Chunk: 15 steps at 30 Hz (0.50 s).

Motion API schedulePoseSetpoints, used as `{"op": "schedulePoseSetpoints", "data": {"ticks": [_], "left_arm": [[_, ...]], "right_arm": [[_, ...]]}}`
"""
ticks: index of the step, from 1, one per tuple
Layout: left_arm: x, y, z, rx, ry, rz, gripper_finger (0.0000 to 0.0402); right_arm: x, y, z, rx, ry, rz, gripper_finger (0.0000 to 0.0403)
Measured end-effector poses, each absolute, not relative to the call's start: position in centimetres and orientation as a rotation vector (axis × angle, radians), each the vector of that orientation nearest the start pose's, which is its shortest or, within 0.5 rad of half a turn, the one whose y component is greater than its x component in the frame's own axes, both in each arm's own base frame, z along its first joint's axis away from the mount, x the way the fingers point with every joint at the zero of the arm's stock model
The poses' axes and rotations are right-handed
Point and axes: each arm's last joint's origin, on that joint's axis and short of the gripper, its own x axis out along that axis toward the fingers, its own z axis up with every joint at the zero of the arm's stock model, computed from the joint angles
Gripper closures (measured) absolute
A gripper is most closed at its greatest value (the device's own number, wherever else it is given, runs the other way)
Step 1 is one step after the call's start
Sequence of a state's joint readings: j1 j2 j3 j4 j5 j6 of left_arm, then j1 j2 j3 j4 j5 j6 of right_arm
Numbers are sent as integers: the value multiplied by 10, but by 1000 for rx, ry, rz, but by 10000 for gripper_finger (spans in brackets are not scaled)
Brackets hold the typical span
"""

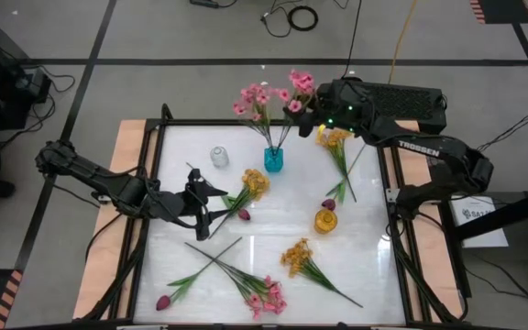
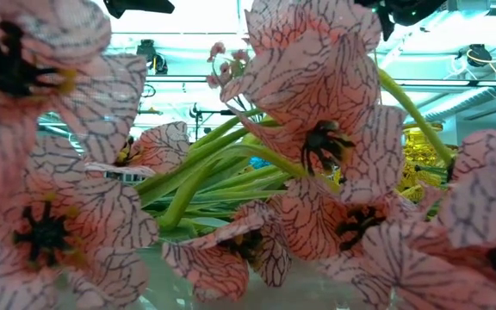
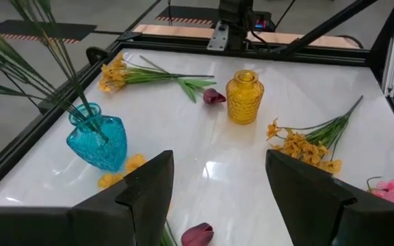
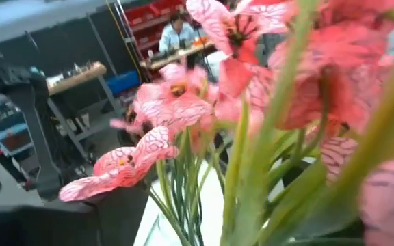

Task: Sort flowers into vase by color
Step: Put the top pink flowers into the blue vase

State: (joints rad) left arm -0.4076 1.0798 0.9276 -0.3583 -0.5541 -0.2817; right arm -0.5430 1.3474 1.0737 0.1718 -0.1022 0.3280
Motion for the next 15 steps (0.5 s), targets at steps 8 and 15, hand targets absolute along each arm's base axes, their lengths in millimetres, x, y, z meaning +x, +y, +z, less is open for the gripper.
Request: {"op": "schedulePoseSetpoints", "data": {"ticks": [8, 15], "left_arm": [[215, -76, 314, -44, 423, 205, 162], [215, -76, 314, -40, 423, 204, 162]], "right_arm": [[274, -159, 322, 375, 153, -454, 64], [284, -153, 313, 372, 198, -433, 43]]}}
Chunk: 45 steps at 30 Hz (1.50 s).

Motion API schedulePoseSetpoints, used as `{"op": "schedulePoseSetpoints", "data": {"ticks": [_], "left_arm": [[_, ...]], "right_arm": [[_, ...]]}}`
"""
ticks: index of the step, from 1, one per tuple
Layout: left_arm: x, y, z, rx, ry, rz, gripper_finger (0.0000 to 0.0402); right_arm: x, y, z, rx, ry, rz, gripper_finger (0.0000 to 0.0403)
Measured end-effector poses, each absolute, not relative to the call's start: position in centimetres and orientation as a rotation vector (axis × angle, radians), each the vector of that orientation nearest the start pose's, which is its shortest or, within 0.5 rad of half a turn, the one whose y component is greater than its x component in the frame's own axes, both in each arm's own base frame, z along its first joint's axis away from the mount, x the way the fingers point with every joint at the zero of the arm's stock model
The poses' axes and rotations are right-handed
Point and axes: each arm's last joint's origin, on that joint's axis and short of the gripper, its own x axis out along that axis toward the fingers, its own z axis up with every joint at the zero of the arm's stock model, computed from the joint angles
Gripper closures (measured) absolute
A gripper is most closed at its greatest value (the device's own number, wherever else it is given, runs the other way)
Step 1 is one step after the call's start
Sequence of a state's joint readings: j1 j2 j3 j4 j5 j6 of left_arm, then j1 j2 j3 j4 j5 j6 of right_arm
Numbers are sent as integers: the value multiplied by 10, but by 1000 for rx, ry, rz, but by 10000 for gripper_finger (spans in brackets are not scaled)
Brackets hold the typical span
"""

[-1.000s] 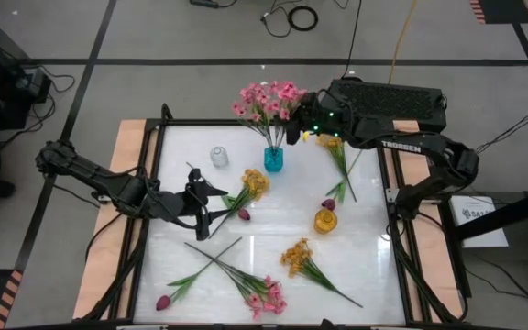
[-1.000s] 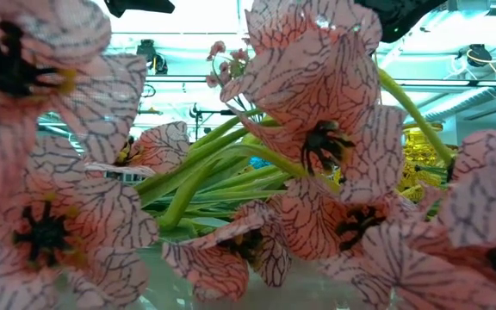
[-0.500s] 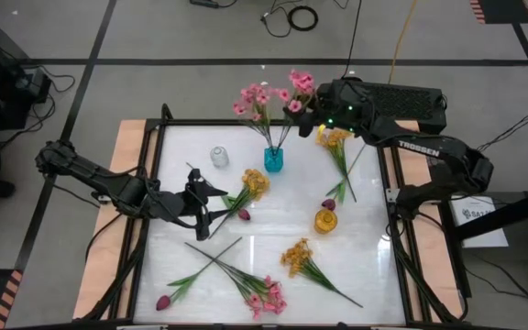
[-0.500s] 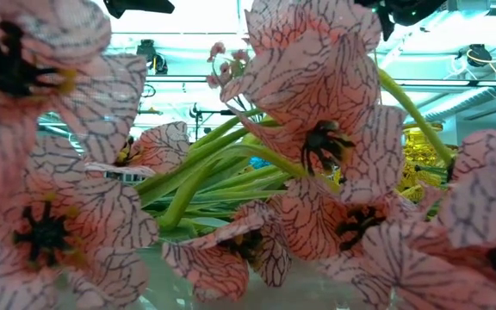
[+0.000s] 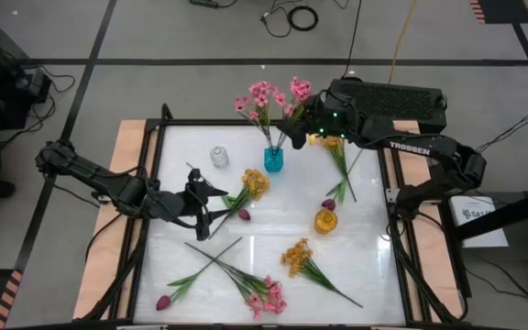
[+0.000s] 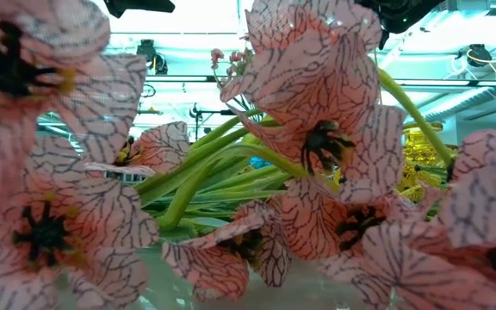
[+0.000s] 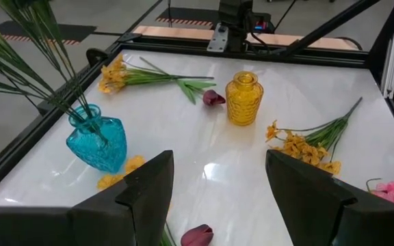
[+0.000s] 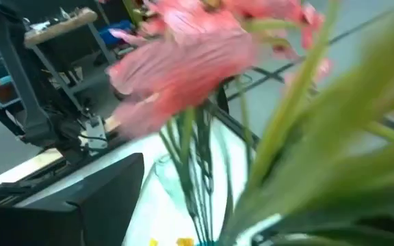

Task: Sort flowers into vase by color
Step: Put the top pink flowers into the blue vase, then put the pink flowers into the blue vase

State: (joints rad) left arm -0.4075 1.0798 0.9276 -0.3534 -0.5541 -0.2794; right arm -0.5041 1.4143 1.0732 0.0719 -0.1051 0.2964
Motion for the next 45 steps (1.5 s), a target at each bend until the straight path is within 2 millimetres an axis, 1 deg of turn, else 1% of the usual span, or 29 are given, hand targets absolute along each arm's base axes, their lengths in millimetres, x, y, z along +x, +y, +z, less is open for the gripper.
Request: {"op": "schedulePoseSetpoints", "data": {"ticks": [2, 6, 11, 14, 18, 21, 25, 29, 32, 35, 39, 45], "left_arm": [[215, -76, 314, -40, 424, 203, 162], [215, -77, 313, -42, 439, 182, 162], [213, -77, 309, -37, 473, 181, 162], [214, -77, 307, -45, 489, 186, 162], [214, -80, 306, -44, 492, 175, 162], [213, -82, 306, -65, 489, 172, 162], [212, -86, 306, -61, 490, 154, 162], [210, -89, 306, -67, 490, 138, 162], [209, -91, 306, -80, 490, 133, 162], [208, -94, 306, -77, 490, 121, 162], [208, -98, 307, -80, 480, 104, 162], [215, -107, 303, -81, 470, 83, 162]], "right_arm": [[284, -152, 311, 358, 225, -433, 41], [280, -152, 302, 353, 333, -447, 41], [268, -149, 300, 355, 431, -500, 41], [266, -147, 297, 361, 467, -506, 41], [258, -143, 294, 373, 551, -517, 41], [248, -138, 292, 380, 639, -552, 41], [228, -129, 302, 374, 692, -593, 41], [204, -114, 317, 413, 685, -607, 41], [188, -100, 332, 441, 625, -604, 41], [179, -82, 344, 451, 555, -597, 41], [175, -58, 353, 445, 499, -577, 41], [183, -24, 353, 424, 494, -494, 41]]}}
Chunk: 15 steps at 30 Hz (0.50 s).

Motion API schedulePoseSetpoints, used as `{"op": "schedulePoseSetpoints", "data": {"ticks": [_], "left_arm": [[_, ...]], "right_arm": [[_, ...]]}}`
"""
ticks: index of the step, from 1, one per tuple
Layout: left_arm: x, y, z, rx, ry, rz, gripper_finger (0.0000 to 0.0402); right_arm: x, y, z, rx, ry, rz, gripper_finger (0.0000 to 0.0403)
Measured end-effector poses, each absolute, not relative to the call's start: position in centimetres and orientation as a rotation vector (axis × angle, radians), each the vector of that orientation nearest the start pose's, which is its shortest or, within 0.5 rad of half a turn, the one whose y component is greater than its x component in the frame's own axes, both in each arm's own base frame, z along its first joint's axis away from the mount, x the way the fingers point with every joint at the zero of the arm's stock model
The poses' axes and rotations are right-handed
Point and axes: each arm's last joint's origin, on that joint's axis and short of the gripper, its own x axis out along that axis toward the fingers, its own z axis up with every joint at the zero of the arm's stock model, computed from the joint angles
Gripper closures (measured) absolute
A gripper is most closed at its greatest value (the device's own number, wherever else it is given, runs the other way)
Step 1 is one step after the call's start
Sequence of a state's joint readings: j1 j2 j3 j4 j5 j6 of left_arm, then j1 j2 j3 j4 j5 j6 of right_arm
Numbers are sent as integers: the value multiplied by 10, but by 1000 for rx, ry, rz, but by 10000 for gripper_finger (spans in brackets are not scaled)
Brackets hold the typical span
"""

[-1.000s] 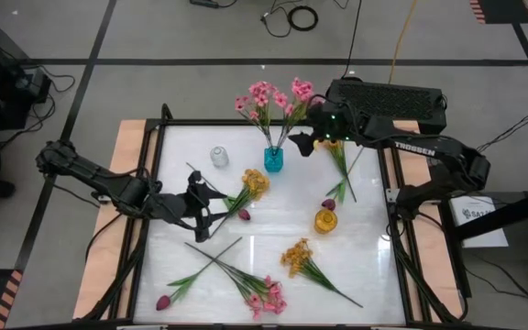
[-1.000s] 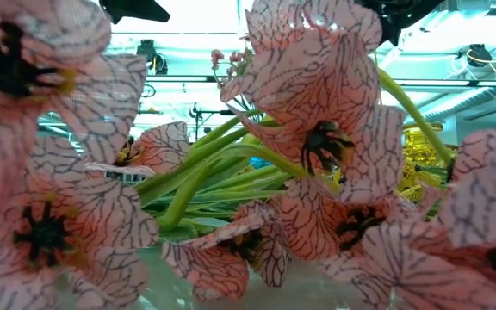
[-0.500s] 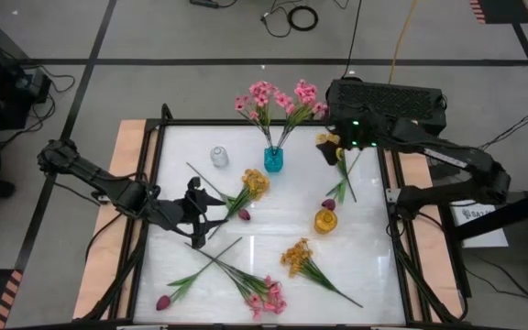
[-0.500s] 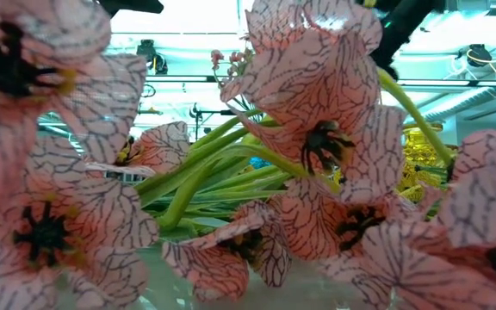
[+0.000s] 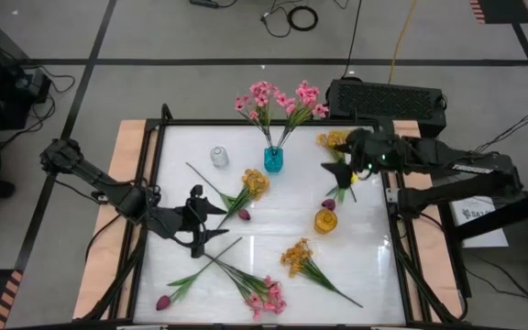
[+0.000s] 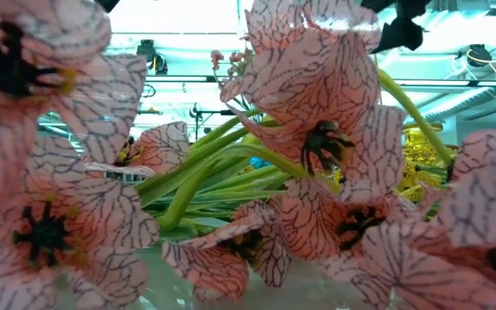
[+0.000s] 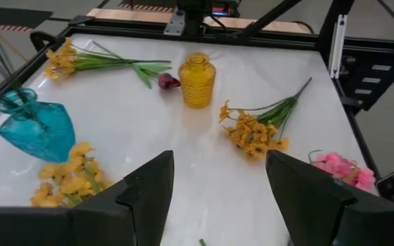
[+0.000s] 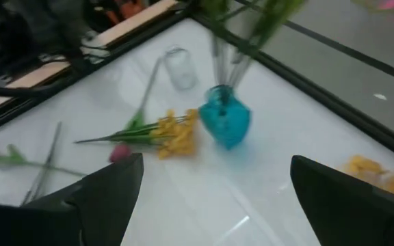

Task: Sort flowers into vase by color
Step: Put the pink flowers into the blue vase

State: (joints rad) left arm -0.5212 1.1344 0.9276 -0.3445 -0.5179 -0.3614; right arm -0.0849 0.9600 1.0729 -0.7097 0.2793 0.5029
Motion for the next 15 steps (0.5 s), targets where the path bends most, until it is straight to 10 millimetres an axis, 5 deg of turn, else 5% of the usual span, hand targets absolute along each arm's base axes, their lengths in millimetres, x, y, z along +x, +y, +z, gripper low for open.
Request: {"op": "schedulePoseSetpoints", "data": {"ticks": [8, 15], "left_arm": [[237, -128, 278, -57, 547, -57, 162], [255, -165, 225, 17, 733, -185, 162]], "right_arm": [[207, 25, 342, 363, 485, -358, 41], [221, 62, 321, 344, 533, -252, 41]]}}
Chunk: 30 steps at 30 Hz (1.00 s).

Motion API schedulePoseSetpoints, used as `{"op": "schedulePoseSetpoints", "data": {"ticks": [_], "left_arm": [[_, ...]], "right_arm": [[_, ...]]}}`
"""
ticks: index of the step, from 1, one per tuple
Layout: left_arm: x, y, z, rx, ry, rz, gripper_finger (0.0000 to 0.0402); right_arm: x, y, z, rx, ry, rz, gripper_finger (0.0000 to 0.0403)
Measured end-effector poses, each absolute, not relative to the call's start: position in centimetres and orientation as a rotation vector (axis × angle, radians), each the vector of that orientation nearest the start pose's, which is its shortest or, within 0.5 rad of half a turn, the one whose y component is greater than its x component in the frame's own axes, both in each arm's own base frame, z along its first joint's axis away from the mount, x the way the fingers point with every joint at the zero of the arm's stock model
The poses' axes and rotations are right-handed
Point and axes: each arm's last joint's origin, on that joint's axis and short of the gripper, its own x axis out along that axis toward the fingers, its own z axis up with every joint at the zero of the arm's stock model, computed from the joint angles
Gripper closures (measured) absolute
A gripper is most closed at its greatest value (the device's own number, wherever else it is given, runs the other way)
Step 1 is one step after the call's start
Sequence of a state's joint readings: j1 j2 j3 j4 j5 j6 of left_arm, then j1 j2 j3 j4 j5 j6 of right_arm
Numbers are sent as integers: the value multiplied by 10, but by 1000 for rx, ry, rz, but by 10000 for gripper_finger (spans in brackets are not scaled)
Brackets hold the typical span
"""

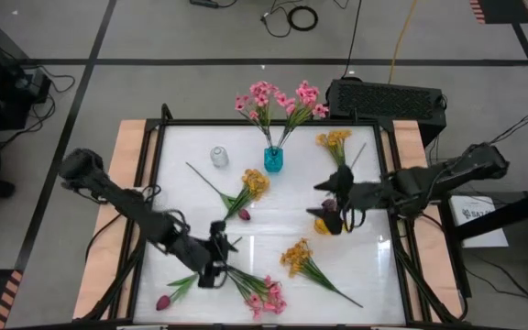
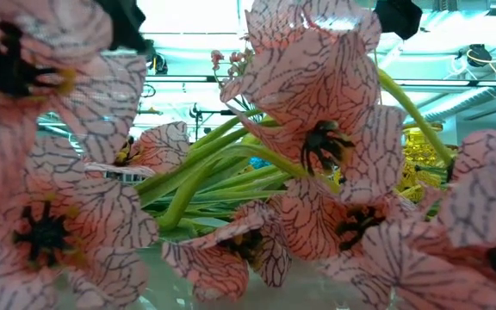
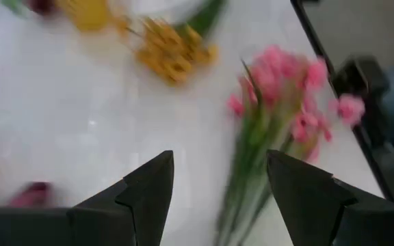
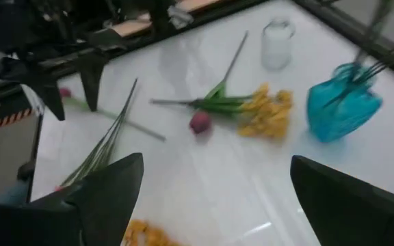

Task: Sort flowers into vase by color
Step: Put the pink flowers into the blue vase

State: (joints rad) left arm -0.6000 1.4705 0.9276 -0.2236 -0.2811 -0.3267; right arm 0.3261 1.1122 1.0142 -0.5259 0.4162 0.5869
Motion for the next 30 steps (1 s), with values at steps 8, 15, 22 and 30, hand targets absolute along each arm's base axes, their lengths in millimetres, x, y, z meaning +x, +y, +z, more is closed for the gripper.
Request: {"op": "schedulePoseSetpoints", "data": {"ticks": [8, 15, 22, 30], "left_arm": [[280, -202, 190, -8, 634, -415, 162], [287, -208, 159, -8, 714, -401, 162], [300, -217, 144, 64, 728, -402, 163], [304, -216, 123, 163, 815, -413, 163]], "right_arm": [[232, 95, 304, 314, 590, -169, 41], [244, 127, 293, 300, 563, -66, 41], [246, 143, 287, 282, 559, -17, 41], [247, 147, 285, 275, 561, -7, 41]]}}
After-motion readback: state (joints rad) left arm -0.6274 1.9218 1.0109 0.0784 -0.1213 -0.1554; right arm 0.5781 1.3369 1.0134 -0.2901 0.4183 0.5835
